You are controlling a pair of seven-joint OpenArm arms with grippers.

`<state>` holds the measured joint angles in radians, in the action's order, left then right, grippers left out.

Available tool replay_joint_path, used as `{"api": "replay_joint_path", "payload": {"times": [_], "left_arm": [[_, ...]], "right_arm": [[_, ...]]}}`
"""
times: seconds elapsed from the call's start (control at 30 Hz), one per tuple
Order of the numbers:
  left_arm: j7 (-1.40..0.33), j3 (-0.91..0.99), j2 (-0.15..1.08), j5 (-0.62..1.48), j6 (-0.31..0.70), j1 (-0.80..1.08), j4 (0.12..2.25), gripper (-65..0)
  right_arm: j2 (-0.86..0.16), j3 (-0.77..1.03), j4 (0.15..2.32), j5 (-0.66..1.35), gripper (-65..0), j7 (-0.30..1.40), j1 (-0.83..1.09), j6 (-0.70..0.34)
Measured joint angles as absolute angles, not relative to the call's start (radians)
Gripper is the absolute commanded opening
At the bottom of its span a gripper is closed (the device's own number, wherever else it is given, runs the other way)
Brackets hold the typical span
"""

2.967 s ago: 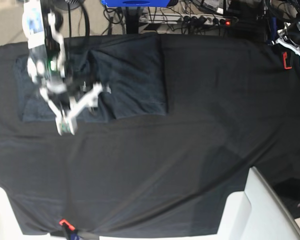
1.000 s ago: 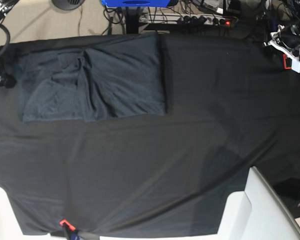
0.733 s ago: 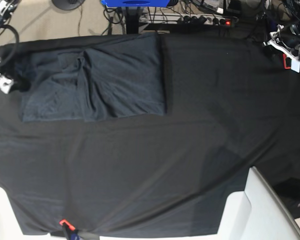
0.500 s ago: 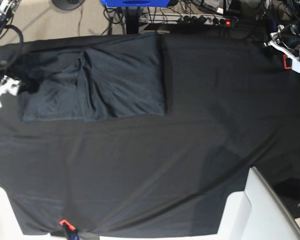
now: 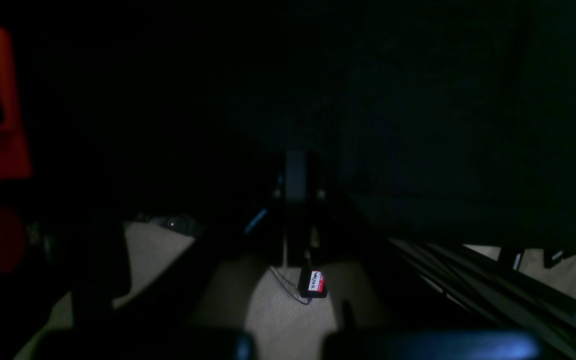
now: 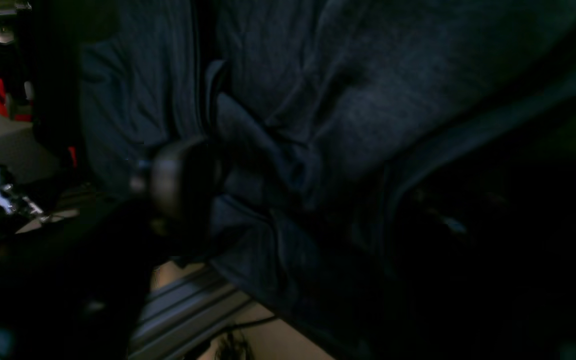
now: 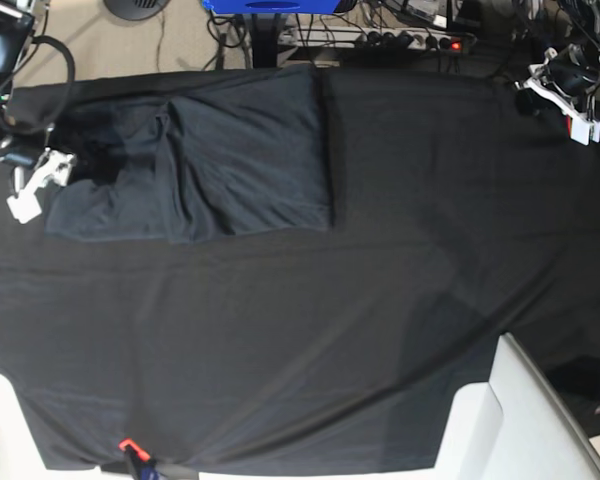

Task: Fold the T-shirt properly
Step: 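Move the right gripper to the shirt's outer edge and straighten it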

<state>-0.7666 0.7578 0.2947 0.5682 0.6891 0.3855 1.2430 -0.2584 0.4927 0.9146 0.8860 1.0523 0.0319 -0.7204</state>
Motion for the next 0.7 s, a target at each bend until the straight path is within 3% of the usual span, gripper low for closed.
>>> {"api": "replay_joint_path", "payload": {"times": [0.23, 0.47, 0.7], "left_arm": [[-0.767, 0.759, 0.294, 0.568, 0.69, 0.385, 1.243, -65.0], [-0.767, 0.759, 0.294, 0.568, 0.69, 0.386, 1.243, -65.0], [-0.767, 0.758, 0.294, 0.569, 0.69, 0.386, 1.243, -65.0]], "right_arm": [[-0.25, 0.489, 0.896, 0.836, -65.0, 1.051, 0.022, -0.702], [-0.239, 0.484, 0.937, 0.806, -64.2, 1.101, 0.001, -0.694], [-0.149, 0.46, 1.289, 0.78, -64.2, 1.164, 0.123, -0.691]]}}
